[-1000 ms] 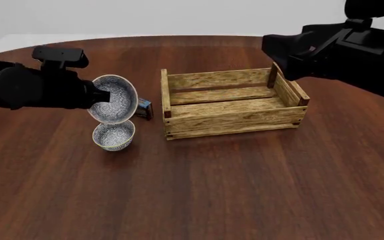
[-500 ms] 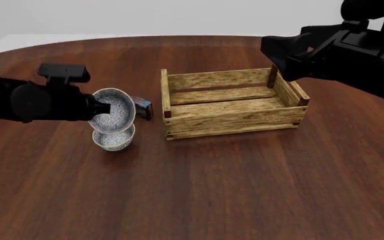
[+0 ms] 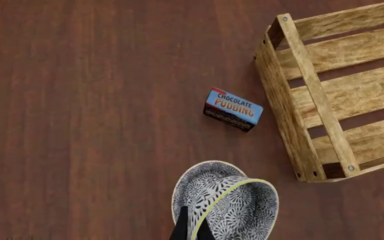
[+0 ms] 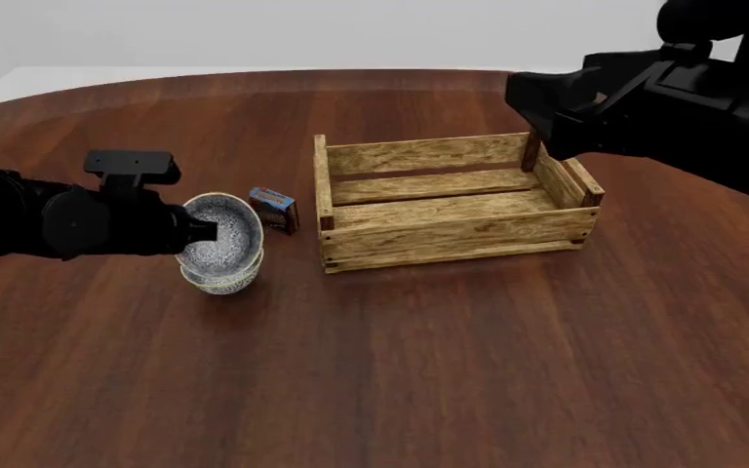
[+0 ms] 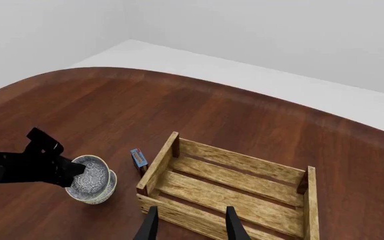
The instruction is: Stack the right bowl on the left bowl and place them in the tray.
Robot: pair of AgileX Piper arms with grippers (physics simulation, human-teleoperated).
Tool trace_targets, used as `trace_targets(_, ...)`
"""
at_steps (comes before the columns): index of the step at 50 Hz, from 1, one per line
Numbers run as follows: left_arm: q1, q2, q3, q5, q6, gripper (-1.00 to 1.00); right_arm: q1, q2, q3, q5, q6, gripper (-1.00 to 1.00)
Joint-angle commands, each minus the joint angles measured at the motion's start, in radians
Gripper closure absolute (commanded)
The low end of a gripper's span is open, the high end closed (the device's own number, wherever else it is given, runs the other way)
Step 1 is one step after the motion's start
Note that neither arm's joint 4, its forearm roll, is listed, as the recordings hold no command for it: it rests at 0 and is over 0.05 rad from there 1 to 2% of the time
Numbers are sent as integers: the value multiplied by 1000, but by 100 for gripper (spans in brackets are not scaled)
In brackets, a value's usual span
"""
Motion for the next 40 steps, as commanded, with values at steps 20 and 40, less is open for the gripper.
trace_targets(20,22,65,2,-50,8,100,1,13,0,-6,-3,-100)
trace_targets(40,17,76,3,-48,21,-100,-1,11,1,-6,-3,-100)
